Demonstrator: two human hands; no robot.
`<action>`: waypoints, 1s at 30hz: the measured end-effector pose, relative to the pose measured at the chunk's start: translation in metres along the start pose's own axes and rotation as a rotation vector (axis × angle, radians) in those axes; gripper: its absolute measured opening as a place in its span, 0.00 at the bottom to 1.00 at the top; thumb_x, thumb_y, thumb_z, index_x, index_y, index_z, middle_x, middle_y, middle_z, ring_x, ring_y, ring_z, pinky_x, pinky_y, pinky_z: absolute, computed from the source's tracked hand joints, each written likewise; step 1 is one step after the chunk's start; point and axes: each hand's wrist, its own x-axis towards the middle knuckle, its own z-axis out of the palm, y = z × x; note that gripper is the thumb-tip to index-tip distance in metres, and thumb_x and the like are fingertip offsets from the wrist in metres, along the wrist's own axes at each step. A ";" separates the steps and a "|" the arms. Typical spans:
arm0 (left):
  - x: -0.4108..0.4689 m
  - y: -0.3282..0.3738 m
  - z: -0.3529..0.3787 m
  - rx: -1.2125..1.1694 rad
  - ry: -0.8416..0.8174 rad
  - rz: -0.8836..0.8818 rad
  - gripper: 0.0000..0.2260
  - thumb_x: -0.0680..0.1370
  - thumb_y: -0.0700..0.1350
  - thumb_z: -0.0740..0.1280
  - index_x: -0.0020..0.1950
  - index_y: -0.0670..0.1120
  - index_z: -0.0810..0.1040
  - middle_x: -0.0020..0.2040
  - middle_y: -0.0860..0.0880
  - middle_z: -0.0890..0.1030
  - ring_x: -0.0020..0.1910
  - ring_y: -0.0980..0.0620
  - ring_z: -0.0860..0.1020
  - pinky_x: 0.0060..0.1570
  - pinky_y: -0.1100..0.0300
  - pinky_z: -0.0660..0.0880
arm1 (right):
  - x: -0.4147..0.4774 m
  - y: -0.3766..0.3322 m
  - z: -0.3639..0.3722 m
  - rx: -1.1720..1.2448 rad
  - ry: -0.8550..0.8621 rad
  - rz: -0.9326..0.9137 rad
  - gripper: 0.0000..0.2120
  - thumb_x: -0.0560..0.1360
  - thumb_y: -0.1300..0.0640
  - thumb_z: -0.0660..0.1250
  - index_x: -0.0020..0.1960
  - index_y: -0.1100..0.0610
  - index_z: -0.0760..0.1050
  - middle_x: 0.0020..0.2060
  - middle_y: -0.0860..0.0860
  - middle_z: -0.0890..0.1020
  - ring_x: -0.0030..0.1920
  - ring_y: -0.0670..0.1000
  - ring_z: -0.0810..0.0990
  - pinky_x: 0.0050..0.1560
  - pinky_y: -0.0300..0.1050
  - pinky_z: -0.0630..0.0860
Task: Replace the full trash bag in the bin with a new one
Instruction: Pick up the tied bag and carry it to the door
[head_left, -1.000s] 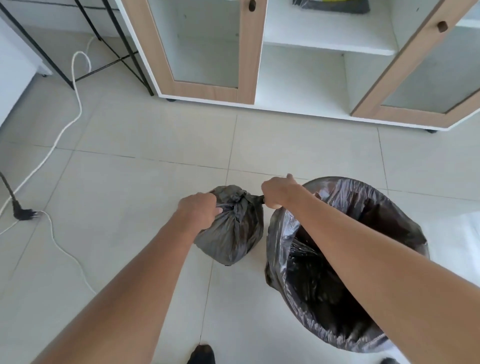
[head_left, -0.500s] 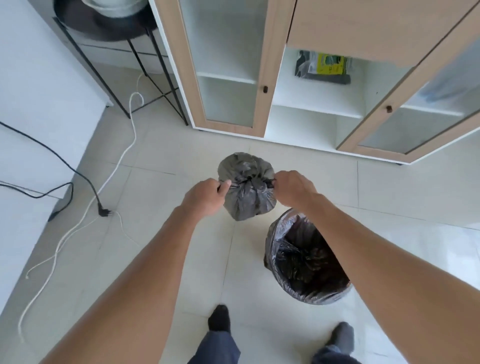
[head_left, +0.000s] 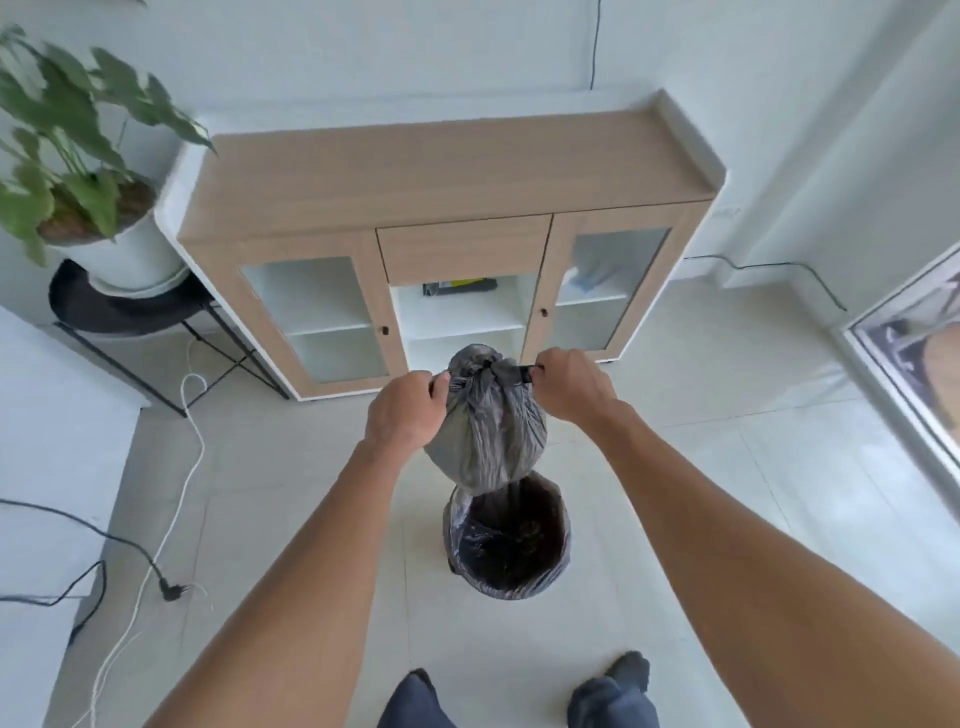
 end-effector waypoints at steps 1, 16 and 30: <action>0.000 0.021 0.001 0.004 -0.009 0.044 0.21 0.84 0.54 0.54 0.36 0.44 0.71 0.31 0.47 0.74 0.35 0.43 0.75 0.33 0.55 0.67 | -0.006 0.019 -0.014 0.017 0.021 0.026 0.09 0.78 0.62 0.57 0.44 0.61 0.75 0.35 0.54 0.76 0.31 0.51 0.72 0.25 0.41 0.61; -0.010 0.386 0.083 0.084 -0.169 0.546 0.23 0.84 0.54 0.54 0.31 0.46 0.66 0.30 0.47 0.73 0.33 0.44 0.74 0.32 0.56 0.65 | -0.079 0.363 -0.150 0.198 0.181 0.401 0.11 0.76 0.56 0.57 0.36 0.57 0.70 0.35 0.55 0.77 0.37 0.58 0.78 0.30 0.43 0.66; -0.039 0.633 0.184 0.182 -0.275 0.831 0.24 0.82 0.58 0.56 0.31 0.45 0.67 0.29 0.48 0.73 0.32 0.43 0.73 0.32 0.56 0.67 | -0.154 0.577 -0.221 0.235 0.320 0.697 0.10 0.78 0.56 0.59 0.39 0.59 0.71 0.36 0.55 0.76 0.39 0.59 0.78 0.34 0.47 0.69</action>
